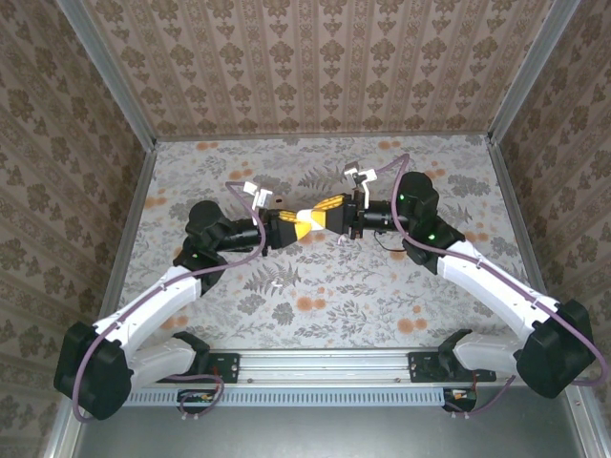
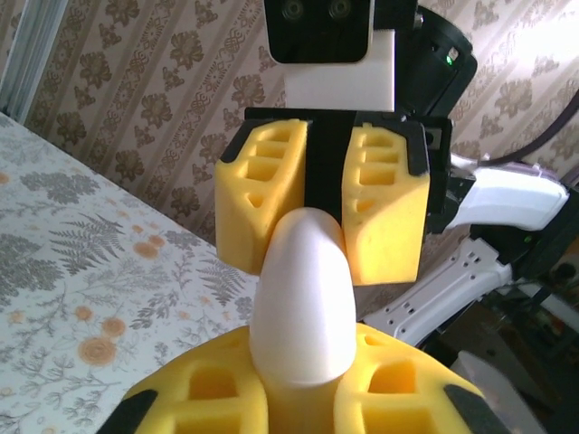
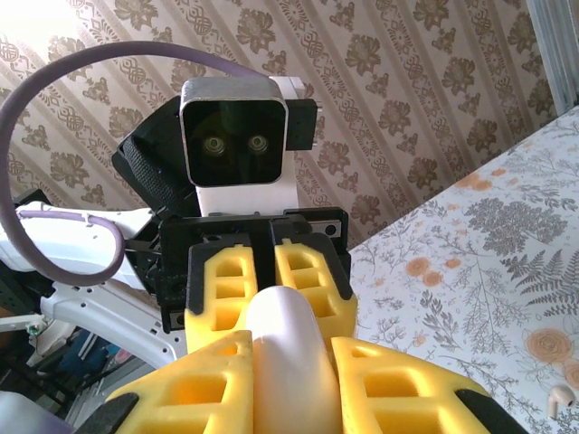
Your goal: Insert wireless bluetooth earbuds into charging case
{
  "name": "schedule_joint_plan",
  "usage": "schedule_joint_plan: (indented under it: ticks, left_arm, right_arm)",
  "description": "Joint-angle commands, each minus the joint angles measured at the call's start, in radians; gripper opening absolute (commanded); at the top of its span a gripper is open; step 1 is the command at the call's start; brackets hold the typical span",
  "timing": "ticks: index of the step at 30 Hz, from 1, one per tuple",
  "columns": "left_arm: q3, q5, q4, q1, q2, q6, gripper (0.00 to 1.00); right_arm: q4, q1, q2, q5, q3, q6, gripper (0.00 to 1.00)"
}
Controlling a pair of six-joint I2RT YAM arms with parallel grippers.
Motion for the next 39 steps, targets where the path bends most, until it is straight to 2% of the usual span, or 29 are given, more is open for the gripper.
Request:
schedule_joint_plan:
  ticks: [1, 5, 9, 12, 16, 21, 24, 26, 30, 33, 36, 39]
  left_arm:
    - [0.039, 0.018, -0.026, -0.008, -0.018, 0.050, 0.01]
    - [0.034, 0.001, -0.174, -0.028, -0.060, 0.225, 0.00]
    - [0.051, -0.060, -0.388, -0.050, -0.123, 0.419, 0.00]
    - [0.060, -0.058, -0.446, -0.050, -0.146, 0.480, 0.00]
    - [0.044, -0.050, -0.444, -0.051, -0.168, 0.526, 0.00]
    - [0.040, -0.091, -0.514, -0.051, -0.182, 0.594, 0.00]
    - [0.029, -0.155, -0.560, -0.047, -0.193, 0.636, 0.00]
    - [0.014, -0.195, -0.581, -0.040, -0.205, 0.659, 0.00]
    - [-0.009, -0.296, -0.667, -0.006, -0.249, 0.702, 0.00]
    - [-0.011, -0.416, -0.791, 0.017, -0.302, 0.746, 0.00]
    - [-0.013, -0.526, -0.894, 0.029, -0.378, 0.771, 0.00]
    - [-0.030, -0.640, -0.962, 0.034, -0.480, 0.770, 0.00]
  right_arm:
    - [0.034, -0.001, -0.022, 0.024, -0.004, -0.009, 0.04]
    - [-0.020, -0.003, -0.026, 0.069, 0.005, -0.026, 0.09]
    - [-0.090, -0.006, -0.018, 0.123, 0.019, -0.042, 0.13]
    - [-0.104, -0.012, -0.010, 0.167, 0.012, -0.030, 0.24]
    - [-0.119, -0.022, 0.005, 0.207, 0.013, -0.008, 0.37]
    - [-0.129, -0.032, 0.007, 0.204, 0.018, 0.014, 0.49]
    - [-0.161, -0.032, -0.005, 0.207, 0.025, 0.018, 0.54]
    - [-0.183, -0.032, -0.021, 0.226, 0.026, 0.025, 0.62]
    - [-0.282, -0.032, -0.056, 0.328, 0.030, 0.041, 0.72]
    - [-0.393, -0.032, -0.059, 0.438, 0.031, 0.072, 0.73]
    - [-0.445, -0.022, -0.025, 0.494, 0.007, 0.101, 0.72]
    - [-0.514, 0.033, 0.051, 0.579, 0.002, 0.111, 0.69]
